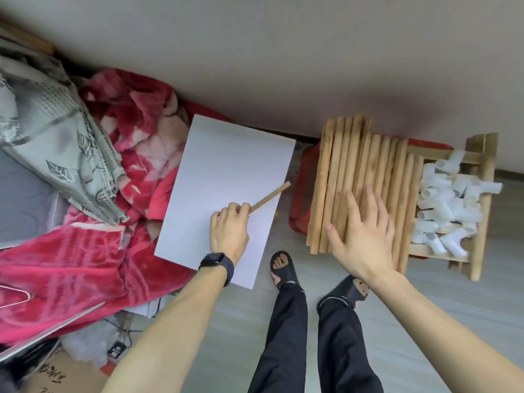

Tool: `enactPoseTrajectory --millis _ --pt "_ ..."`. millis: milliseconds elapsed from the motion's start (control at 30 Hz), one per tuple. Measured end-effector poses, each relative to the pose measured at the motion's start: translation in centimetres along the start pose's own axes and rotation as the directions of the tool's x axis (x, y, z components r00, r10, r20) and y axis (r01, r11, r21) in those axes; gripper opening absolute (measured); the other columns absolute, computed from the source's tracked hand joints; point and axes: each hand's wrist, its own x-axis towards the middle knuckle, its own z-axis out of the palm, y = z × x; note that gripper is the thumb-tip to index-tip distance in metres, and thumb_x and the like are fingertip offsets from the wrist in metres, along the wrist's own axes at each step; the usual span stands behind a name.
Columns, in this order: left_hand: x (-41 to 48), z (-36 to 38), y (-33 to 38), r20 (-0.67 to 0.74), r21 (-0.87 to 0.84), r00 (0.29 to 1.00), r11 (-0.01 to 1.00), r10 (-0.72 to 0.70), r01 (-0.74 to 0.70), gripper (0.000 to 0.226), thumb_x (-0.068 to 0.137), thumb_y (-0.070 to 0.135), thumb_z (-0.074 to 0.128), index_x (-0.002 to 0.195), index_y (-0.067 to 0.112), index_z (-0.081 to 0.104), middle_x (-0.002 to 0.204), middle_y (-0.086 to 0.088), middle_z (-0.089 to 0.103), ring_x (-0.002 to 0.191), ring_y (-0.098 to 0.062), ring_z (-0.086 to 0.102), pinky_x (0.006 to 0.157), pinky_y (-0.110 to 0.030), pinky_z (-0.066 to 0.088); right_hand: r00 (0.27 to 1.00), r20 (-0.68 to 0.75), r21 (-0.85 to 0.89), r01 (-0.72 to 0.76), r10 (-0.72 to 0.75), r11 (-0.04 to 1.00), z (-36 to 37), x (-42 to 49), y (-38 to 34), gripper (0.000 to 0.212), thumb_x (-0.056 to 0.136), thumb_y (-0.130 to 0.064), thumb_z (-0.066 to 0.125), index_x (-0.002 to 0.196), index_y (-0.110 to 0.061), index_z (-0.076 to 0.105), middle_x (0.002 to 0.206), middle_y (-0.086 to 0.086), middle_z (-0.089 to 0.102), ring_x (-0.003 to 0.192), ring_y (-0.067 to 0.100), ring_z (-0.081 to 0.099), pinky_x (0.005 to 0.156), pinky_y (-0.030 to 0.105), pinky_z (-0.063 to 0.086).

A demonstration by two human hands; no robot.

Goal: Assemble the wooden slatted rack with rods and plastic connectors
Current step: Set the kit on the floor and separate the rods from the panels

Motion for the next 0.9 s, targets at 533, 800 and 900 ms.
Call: enactPoseTrajectory --millis 533,800,900 --pt "-1.7 -11.4 20.1 -0.318 0.298 0.260 0.357 0.912 -0.885 0.043 0.100 -0.001 0.031 0.092 0.017 0.069 0.086 -0.001 0.065 0.090 -0.024 0.065 0.103 -0.045 0.049 0.966 0.258 0.321 -0.089 0.004 0.943 -11.4 -8.8 7.0 0.030 0.107 -0.040 0.028 0.115 -0.029 0.055 0.103 -0.010 0.064 0.096 0.019 0.060 0.082 0.042 0.049" --pt "-4.2 -9.1 25.6 -0.242 0.034 0.330 0.347 0.912 -0.937 0.025 0.092 0.006 0.052 0.106 0.016 0.070 0.103 -0.003 0.070 0.102 -0.024 0.064 0.097 -0.040 0.050 0.923 0.265 0.620 -0.384 0.278 0.684 -9.2 -11.7 12.6 0.014 0.108 -0.022 0.041 0.101 -0.025 0.052 0.094 -0.004 0.063 0.087 0.015 0.059 0.079 0.035 0.048" --pt "-4.1 -8.9 25.4 -0.221 -0.258 0.700 0.652 0.679 -0.713 0.031 0.089 0.009 0.058 0.118 0.016 0.067 0.116 -0.002 0.066 0.111 -0.021 0.060 0.093 -0.043 0.052 0.919 0.173 0.627 -0.380 0.354 0.680 -8.9 -10.7 13.7 0.011 0.106 -0.021 0.045 0.104 -0.021 0.055 0.094 -0.005 0.064 0.091 0.017 0.059 0.080 0.035 0.048"
